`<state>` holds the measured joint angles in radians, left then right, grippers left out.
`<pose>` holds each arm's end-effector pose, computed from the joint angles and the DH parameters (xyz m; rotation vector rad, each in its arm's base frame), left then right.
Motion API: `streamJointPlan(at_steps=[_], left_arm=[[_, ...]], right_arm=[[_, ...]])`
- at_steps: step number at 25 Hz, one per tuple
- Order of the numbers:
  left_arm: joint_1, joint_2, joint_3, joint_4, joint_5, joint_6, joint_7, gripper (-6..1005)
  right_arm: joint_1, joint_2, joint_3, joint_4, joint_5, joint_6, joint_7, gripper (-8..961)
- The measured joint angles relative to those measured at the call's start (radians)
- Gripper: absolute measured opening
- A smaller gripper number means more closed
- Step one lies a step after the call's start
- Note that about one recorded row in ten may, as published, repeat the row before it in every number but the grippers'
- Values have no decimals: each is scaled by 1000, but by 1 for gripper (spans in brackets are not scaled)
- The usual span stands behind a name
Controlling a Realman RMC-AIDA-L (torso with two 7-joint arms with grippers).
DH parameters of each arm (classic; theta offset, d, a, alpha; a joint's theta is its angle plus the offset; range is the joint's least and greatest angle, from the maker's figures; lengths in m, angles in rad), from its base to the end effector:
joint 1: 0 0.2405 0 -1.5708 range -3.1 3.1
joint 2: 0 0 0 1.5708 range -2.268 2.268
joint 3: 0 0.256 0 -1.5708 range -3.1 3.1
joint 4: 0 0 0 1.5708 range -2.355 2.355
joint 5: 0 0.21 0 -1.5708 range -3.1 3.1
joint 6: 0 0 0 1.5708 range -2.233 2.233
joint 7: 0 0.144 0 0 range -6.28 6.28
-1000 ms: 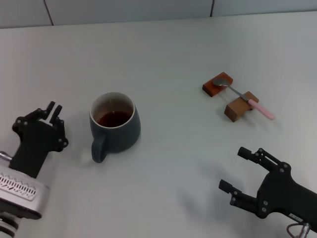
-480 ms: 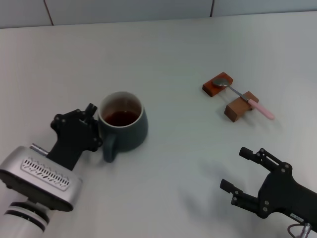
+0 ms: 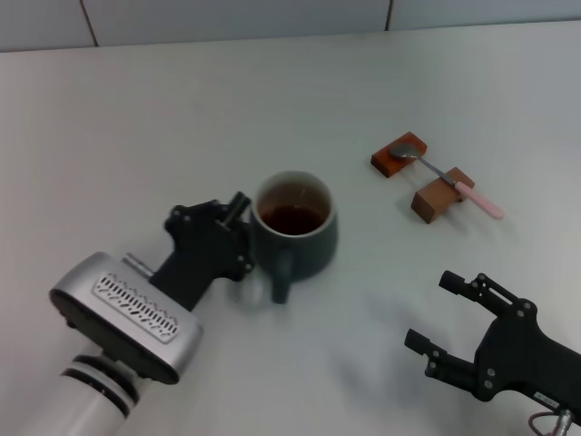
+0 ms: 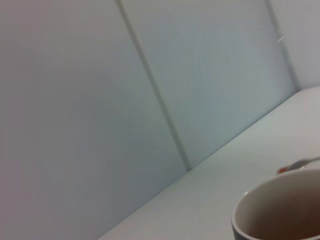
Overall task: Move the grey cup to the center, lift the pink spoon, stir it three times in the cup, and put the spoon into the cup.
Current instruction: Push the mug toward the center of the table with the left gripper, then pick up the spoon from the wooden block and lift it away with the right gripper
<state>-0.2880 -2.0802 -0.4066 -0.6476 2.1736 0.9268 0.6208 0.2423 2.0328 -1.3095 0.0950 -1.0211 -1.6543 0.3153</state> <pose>-0.2469 0.2593 -0.1328 -2.0670 -0.0756 -0.4287 0.3345 0.1708 -0.0575 -2.3412 0.4054 0.8917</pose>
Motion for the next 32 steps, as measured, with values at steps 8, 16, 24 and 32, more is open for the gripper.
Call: streamJointPlan(at_steps=[8,16,24,32], left_arm=[[-51,14,52,32,16,33,-155,78],[-5,61,61,247,299,354,-526,154],[-24,95,60,375,568,431,-674,508],[-32,85,58,401,576,435,-693,712]], right_arm=[[-44,-1,71,-1,108,-83,46,835],[-73,-39,151,-10,233,-97,463,834],[-34,-65,154,-45,242,68,761,835],[1,-39,120,-110,227,236,818,835]])
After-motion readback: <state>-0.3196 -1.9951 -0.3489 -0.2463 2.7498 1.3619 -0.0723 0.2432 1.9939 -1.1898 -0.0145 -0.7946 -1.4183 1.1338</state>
